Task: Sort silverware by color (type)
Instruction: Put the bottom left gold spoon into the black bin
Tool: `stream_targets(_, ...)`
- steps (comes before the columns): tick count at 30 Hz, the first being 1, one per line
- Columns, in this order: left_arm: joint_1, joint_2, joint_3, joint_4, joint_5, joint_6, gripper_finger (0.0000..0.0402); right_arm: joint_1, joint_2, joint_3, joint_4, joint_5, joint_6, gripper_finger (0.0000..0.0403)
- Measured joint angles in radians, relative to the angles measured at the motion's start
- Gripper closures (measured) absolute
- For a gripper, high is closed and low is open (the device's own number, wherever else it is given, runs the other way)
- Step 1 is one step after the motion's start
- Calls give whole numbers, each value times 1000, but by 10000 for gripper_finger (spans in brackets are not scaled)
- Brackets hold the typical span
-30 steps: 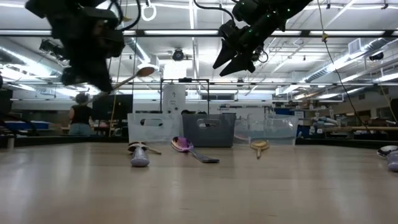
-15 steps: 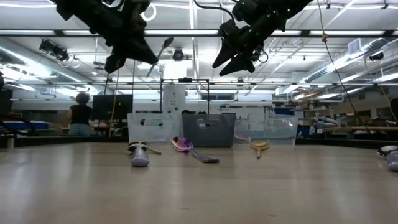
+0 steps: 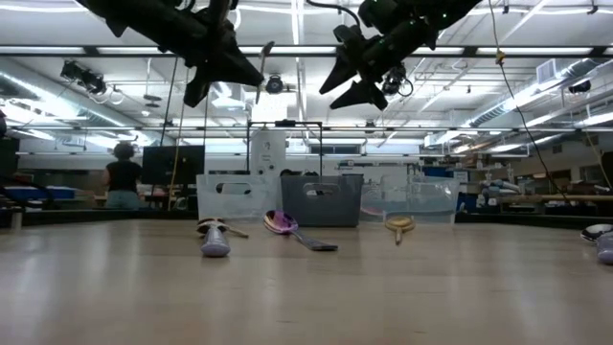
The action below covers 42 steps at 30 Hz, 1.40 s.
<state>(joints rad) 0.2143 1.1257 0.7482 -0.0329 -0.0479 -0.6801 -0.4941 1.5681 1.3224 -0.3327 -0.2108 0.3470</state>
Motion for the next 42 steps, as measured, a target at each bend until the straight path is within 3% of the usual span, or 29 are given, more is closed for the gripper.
stream_targets(6, 12, 64, 10, 9, 3, -35, 387, -24, 0, 0, -36, 0, 60, 197)
stream_targets(11, 36, 151, 107, -5, 11, 37, 388, -60, 0, 0, -109, -4, 103, 207)
stream_targets(19, 111, 319, 248, -50, 85, 63, 389, -61, 0, 0, -39, -158, 29, 212)
stream_targets(34, 177, 409, 360, -4, 106, 36, 387, 22, 0, 0, 74, 10, 80, 204)
stream_targets(42, 177, 409, 360, 122, 106, 45, 386, 28, 0, 0, 174, -22, 104, 208)
